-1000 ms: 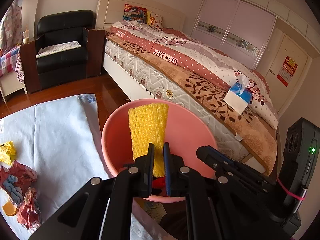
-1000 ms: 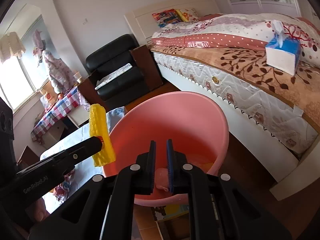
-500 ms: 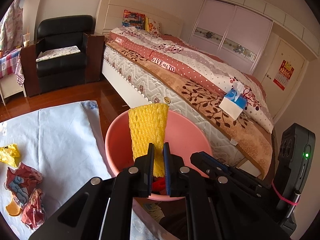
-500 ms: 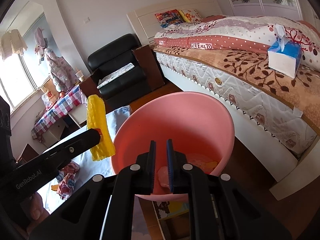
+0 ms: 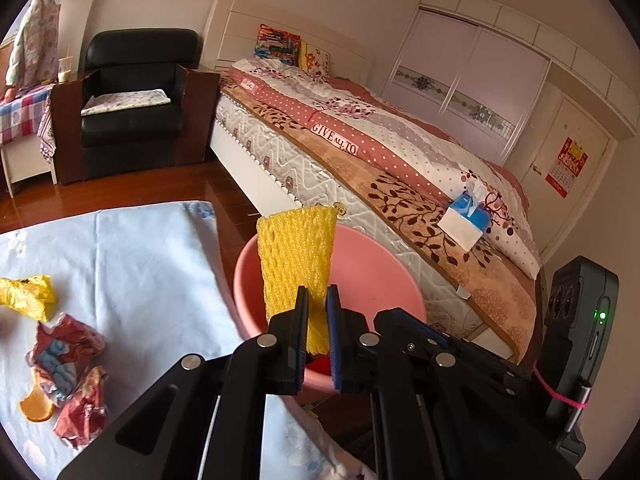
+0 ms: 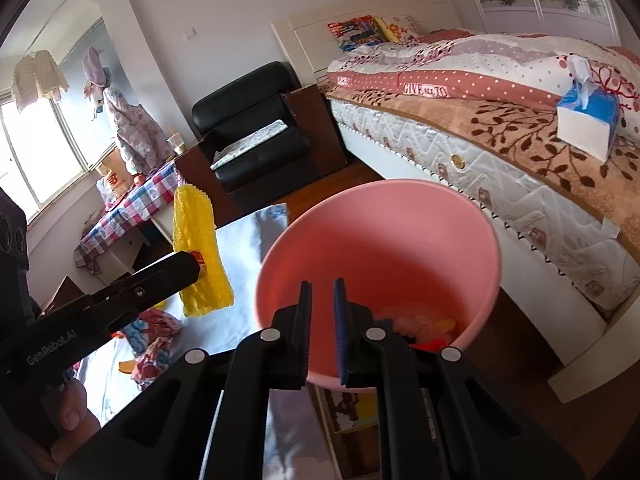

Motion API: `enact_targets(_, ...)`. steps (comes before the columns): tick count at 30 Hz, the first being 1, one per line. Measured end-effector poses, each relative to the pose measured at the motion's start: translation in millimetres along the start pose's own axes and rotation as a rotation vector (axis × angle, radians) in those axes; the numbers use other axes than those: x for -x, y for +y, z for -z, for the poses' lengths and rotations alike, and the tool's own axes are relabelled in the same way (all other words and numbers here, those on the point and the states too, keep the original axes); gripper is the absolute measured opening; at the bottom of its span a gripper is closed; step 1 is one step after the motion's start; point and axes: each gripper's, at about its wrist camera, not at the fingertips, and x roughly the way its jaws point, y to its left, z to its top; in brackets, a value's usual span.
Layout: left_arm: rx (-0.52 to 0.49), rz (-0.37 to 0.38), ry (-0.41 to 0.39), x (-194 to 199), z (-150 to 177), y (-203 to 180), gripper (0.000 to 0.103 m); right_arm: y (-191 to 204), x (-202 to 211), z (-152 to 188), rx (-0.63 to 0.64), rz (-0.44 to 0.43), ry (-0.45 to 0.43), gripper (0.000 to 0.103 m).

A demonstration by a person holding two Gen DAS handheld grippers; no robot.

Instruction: Collect trash

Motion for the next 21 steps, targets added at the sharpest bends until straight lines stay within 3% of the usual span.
enact_targets(5, 0.033, -0.012, -0.036, 27, 0, 18, 0.008, 14, -1, 1, 0.032, -0.031, 0.018, 0.011)
enact_targets(15, 0.092, -0.118, -0.113, 94, 9, 71, 0.008, 65, -6, 10, 0.099, -0.141, 0.062, 0.012)
enact_targets(19, 0.102, -0.190, -0.155, 124, 14, 99, 0.008, 93, -9, 17, 0.148, -0.186, 0.078, 0.033)
enact_targets(21, 0.121, -0.221, -0.165, 138, 18, 114, 0.008, 107, -11, 20, 0.173, -0.208, 0.087, 0.034)
